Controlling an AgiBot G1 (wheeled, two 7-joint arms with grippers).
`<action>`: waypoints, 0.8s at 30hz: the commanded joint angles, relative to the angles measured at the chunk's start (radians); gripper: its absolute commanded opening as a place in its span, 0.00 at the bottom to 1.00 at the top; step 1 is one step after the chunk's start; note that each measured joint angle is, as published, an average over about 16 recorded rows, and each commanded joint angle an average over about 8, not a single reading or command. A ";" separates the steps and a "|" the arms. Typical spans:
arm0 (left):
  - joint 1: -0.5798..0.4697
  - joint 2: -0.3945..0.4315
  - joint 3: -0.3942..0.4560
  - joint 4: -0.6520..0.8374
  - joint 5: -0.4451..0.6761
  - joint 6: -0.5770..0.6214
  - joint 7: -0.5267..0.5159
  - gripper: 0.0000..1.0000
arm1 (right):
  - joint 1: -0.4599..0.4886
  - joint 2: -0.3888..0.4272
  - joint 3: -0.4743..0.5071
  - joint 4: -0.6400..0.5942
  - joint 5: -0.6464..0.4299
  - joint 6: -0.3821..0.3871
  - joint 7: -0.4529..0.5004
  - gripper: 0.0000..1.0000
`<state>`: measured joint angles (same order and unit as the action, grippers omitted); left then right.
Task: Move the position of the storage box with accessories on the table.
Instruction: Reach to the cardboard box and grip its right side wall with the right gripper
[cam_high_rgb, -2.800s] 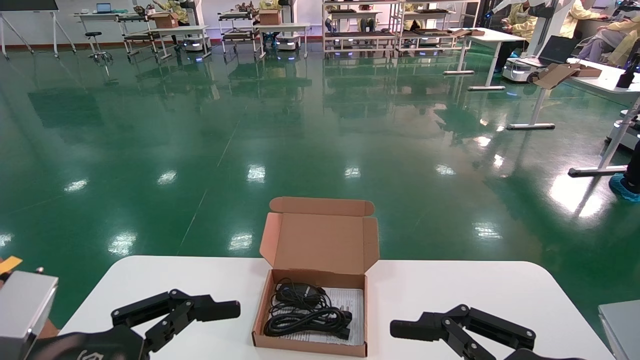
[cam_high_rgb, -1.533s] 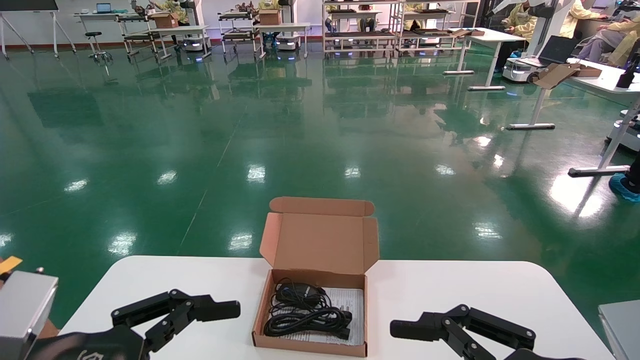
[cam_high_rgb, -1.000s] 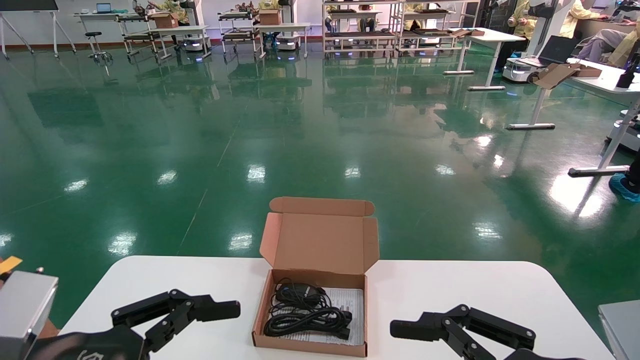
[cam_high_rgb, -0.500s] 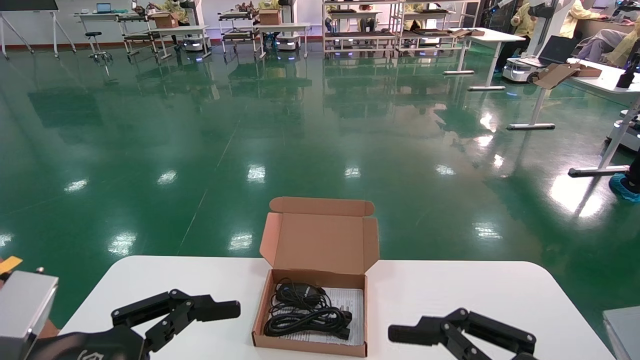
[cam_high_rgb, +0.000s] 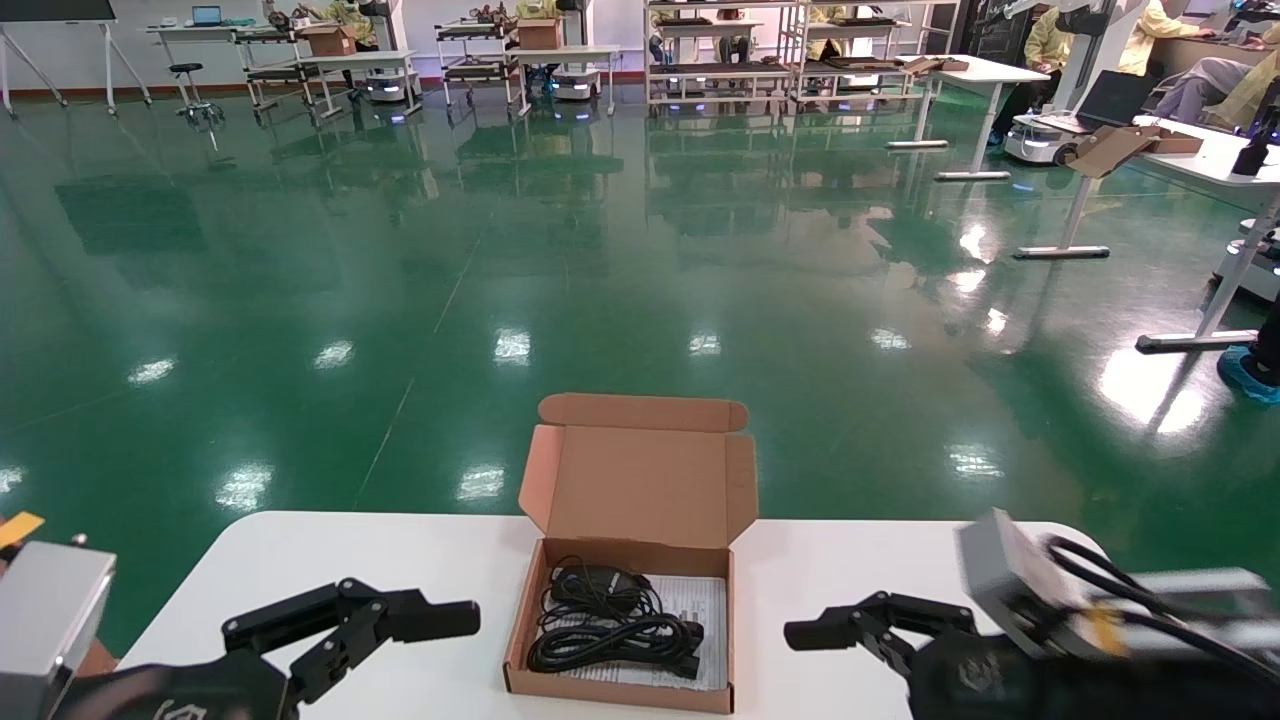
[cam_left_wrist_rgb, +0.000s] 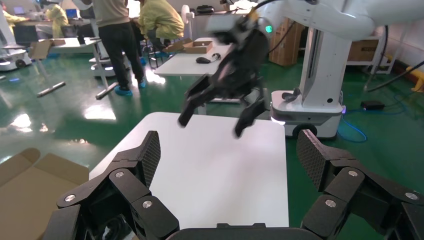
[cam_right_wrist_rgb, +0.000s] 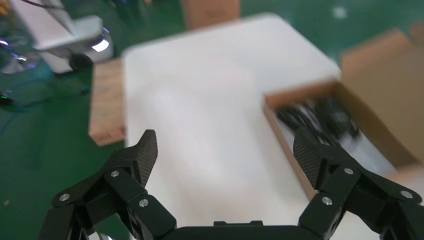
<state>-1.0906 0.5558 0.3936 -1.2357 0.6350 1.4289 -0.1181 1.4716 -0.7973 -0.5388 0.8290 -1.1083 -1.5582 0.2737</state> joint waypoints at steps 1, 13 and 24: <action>0.000 0.000 0.000 0.000 0.000 0.000 0.000 1.00 | 0.059 -0.031 -0.044 -0.076 -0.058 -0.004 0.017 1.00; 0.000 0.000 0.000 0.000 0.000 0.000 0.000 1.00 | 0.251 -0.277 -0.160 -0.534 -0.302 0.280 -0.106 1.00; 0.000 0.000 0.000 0.000 0.000 0.000 0.000 1.00 | 0.280 -0.461 -0.192 -0.728 -0.364 0.488 -0.114 1.00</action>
<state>-1.0906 0.5558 0.3936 -1.2357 0.6350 1.4288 -0.1181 1.7491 -1.2488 -0.7310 0.1072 -1.4726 -1.0791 0.1646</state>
